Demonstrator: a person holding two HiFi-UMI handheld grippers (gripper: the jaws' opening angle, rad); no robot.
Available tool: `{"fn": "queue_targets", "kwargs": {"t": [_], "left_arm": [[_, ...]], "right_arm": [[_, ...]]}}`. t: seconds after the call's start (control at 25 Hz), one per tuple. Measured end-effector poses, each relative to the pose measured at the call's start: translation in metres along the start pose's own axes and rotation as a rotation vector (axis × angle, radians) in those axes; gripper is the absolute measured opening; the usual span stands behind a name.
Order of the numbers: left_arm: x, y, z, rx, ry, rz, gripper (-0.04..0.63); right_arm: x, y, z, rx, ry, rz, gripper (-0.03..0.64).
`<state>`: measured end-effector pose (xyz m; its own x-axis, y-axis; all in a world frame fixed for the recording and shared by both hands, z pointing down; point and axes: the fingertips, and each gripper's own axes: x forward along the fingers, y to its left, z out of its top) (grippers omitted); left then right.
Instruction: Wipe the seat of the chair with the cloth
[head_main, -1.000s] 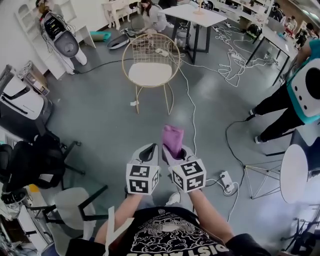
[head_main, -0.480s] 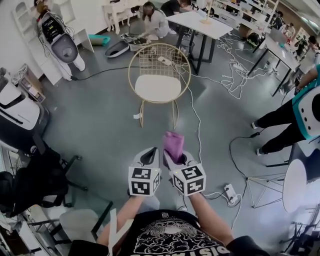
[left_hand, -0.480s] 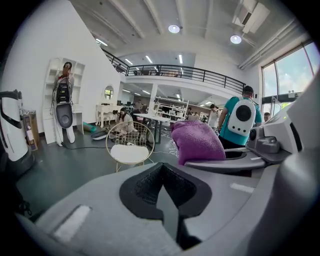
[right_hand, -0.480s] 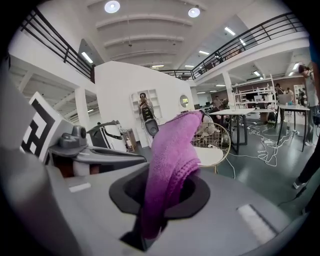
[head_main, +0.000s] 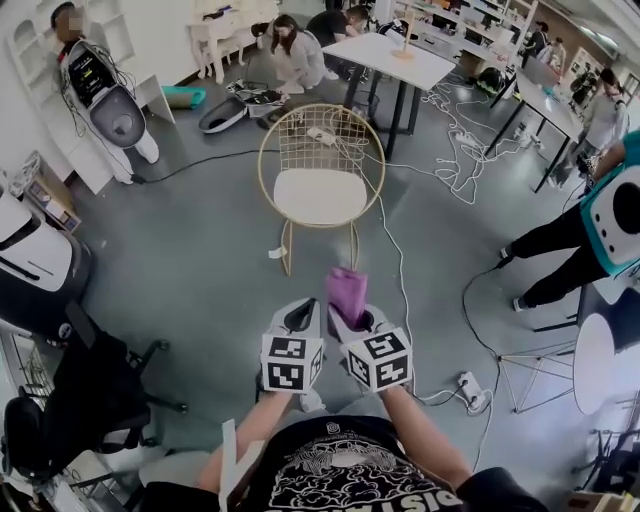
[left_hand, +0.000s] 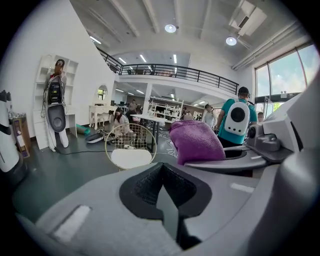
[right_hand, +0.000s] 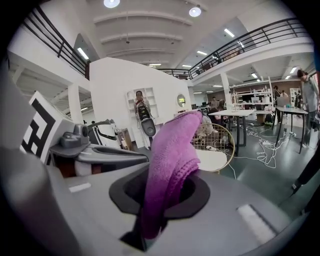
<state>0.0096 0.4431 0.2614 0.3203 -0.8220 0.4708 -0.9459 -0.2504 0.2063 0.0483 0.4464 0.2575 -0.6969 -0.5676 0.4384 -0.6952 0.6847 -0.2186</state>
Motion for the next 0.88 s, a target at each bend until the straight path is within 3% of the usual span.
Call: {"fn": "queue_targets", "kwargs": {"t": [0.16, 0.48, 0.88], "left_arm": [[0.003, 0.018, 0.001, -0.042, 0.007, 0.0, 0.001], [0.026, 0.065, 0.015, -0.041, 0.009, 0.048, 0.002], [0.119, 0.108, 0.06, -0.056, -0.009, 0.086, 0.001]], "right_arm": [[0.02, 0.005, 0.005, -0.002, 0.007, 0.018, 0.06], [0.075, 0.002, 0.017, 0.01, 0.014, 0.066, 0.06], [0.153, -0.069, 0.054, 0.023, 0.01, 0.098, 0.06]]}}
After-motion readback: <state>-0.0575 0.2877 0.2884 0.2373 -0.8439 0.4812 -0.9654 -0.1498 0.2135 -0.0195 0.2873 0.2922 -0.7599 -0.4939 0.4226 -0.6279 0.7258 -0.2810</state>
